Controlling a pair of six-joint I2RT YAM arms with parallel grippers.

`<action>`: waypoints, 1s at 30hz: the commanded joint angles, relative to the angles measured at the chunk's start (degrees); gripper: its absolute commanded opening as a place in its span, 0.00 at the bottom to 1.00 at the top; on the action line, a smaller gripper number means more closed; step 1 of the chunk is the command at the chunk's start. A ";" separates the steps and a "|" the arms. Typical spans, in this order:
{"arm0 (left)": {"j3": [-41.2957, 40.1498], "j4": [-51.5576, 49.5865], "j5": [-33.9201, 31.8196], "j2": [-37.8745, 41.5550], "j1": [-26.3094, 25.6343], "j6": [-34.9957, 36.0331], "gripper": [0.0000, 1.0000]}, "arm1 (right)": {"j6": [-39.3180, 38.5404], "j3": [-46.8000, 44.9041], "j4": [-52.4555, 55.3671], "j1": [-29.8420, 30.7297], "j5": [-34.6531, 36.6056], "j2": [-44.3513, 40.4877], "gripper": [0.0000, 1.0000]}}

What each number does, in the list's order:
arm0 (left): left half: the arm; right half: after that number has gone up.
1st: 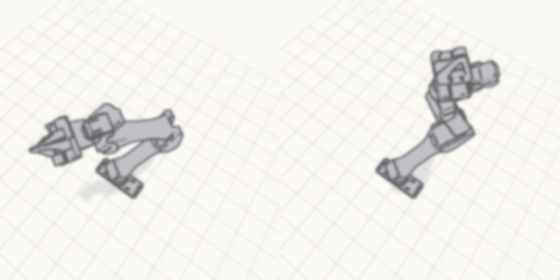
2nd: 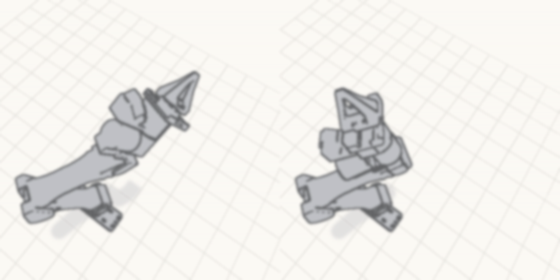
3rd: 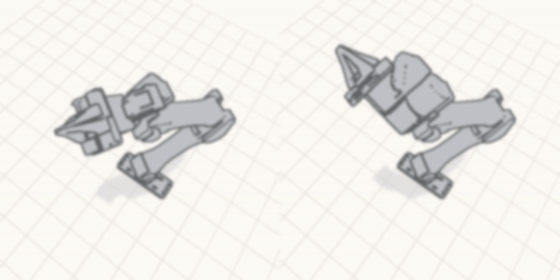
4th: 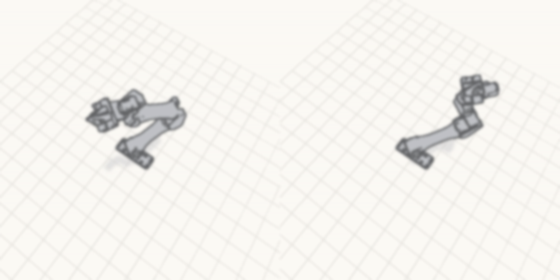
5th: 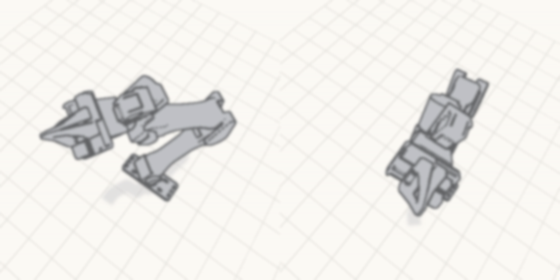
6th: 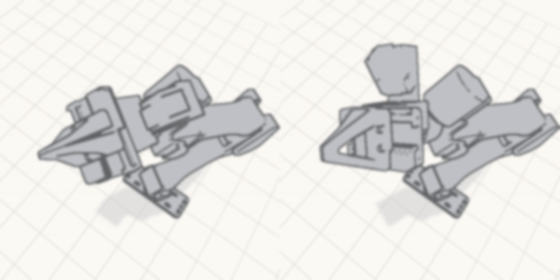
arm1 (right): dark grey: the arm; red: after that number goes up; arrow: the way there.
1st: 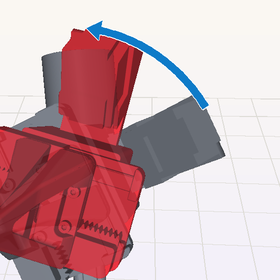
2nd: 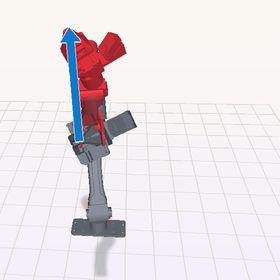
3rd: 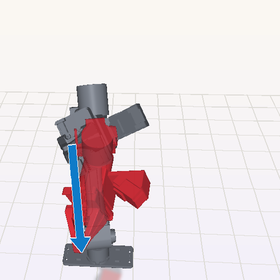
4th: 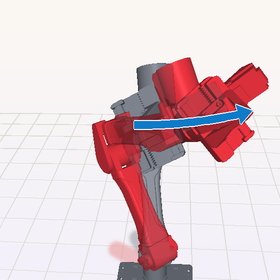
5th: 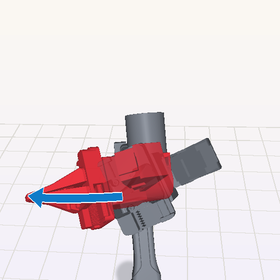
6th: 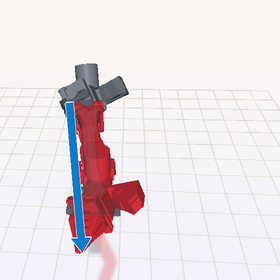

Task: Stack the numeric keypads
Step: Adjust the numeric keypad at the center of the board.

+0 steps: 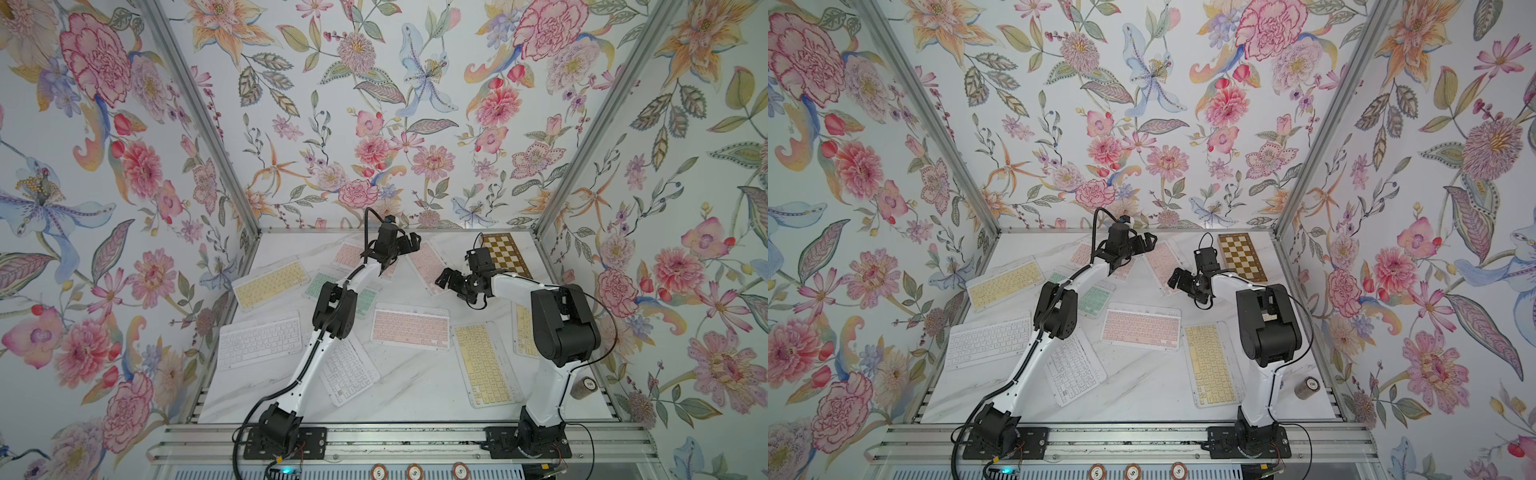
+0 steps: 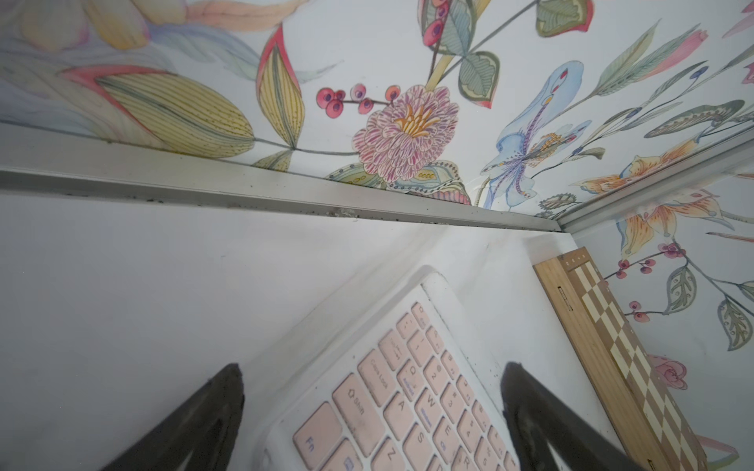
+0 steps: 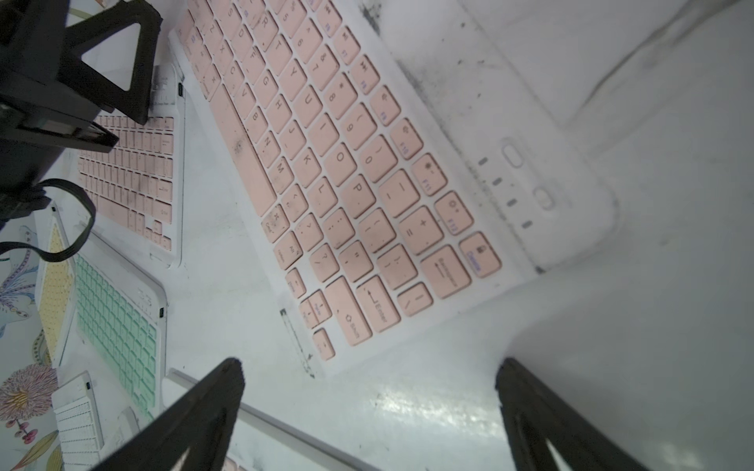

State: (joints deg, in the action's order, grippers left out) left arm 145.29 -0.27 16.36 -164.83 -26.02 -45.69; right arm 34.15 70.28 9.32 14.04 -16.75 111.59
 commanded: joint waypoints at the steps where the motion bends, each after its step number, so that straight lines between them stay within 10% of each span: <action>1: 0.43 -5.86 -0.45 -1.33 -0.48 -0.26 0.99 | 1.52 -1.58 0.53 -0.35 -1.13 -0.50 0.99; 30: -9.39 -6.82 9.01 5.16 -4.43 1.28 0.99 | 1.98 -0.25 -0.27 -6.19 -0.76 1.72 0.99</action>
State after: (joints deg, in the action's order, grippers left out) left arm 139.13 -0.82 21.63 -160.92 -28.60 -44.14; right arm 35.83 69.10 7.29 8.21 -18.48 111.24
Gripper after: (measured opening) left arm 0.994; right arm 0.992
